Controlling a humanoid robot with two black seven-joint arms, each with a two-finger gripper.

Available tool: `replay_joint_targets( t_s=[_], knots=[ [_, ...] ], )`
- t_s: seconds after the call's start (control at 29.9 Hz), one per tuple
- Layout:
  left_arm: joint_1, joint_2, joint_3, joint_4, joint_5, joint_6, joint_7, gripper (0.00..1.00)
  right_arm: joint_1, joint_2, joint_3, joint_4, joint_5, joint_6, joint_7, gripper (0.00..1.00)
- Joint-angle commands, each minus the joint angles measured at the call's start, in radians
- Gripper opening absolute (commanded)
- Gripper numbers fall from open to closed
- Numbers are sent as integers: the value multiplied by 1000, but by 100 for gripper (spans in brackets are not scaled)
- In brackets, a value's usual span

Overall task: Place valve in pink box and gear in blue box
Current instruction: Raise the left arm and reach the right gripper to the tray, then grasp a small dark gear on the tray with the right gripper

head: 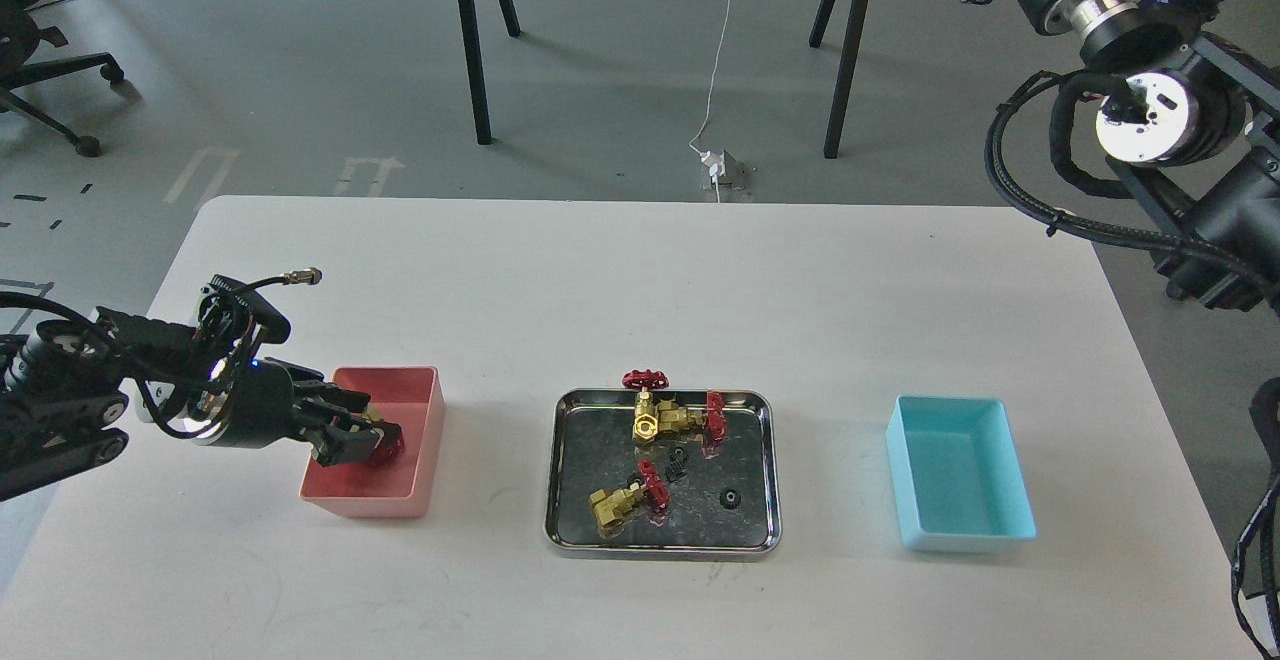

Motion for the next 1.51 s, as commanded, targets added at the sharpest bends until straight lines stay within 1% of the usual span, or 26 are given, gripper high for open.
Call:
replay_joint_targets(
  t_s=[0.0,0.07,0.1,0.13,0.2,0.27,0.4,0.47,0.54,0.57,0.64,0.74,0.77,0.84,0.94,1.0,1.07,1.2,1.34,1.47],
  knots=[
    [-10,92,-97,-103,-67,-18,0,93,18,-12,-93,53,-95,1,3,100],
    [-27,173,-195,-195,-111,-59,0,94,39,-37,-169,121,-249,2,5,100],
    [-36,205,-252,-237,-141,-96,0,94,53,-52,-217,163,-346,2,5,100],
    [-35,235,-320,-271,-185,-149,0,94,73,-66,-284,210,-471,2,6,100],
    [-24,259,-440,-292,-318,-241,0,95,126,-94,-418,307,-686,7,11,100],
    [-16,258,-517,-292,-509,-298,0,96,194,-132,-569,413,-849,13,14,100],
    [-16,253,-592,-315,-965,-343,0,98,362,-154,-888,594,-1031,38,17,100],
    [-16,227,-617,-343,-1143,-366,0,98,438,-149,-1056,678,-1123,62,37,100],
    [-16,194,-626,-351,-1255,-376,0,98,470,-112,-1175,718,-1244,62,63,100],
    [-16,174,-634,-354,-1305,-376,0,98,470,-68,-1219,717,-1300,61,70,100],
    [-15,134,-649,-357,-1381,-376,0,98,461,13,-1268,688,-1350,58,69,100],
    [-13,76,-654,-357,-1445,-369,0,98,418,86,-1293,584,-1356,24,67,96],
    [-13,60,-654,-357,-1445,-366,0,99,407,116,-1297,562,-1361,9,67,93],
    [-10,31,-654,-357,-1445,-359,0,99,395,191,-1314,513,-1367,2,66,82],
    [1,17,-656,-357,-1445,-349,0,99,383,257,-1355,470,-1362,-10,64,72],
    [4,14,-656,-357,-1446,-349,0,99,366,302,-1360,453,-1361,-31,64,68],
    [14,13,-656,-357,-1445,-349,0,99,358,326,-1366,429,-1364,-50,61,68],
    [42,6,-657,-355,-1445,-349,0,99,341,374,-1372,383,-1362,-53,60,66],
    [65,-10,-659,-352,-1443,-349,0,99,320,403,-1377,349,-1362,-59,58,64],
    [71,-20,-659,-351,-1443,-348,0,99,308,405,-1379,326,-1364,-67,54,62]
  ],
)
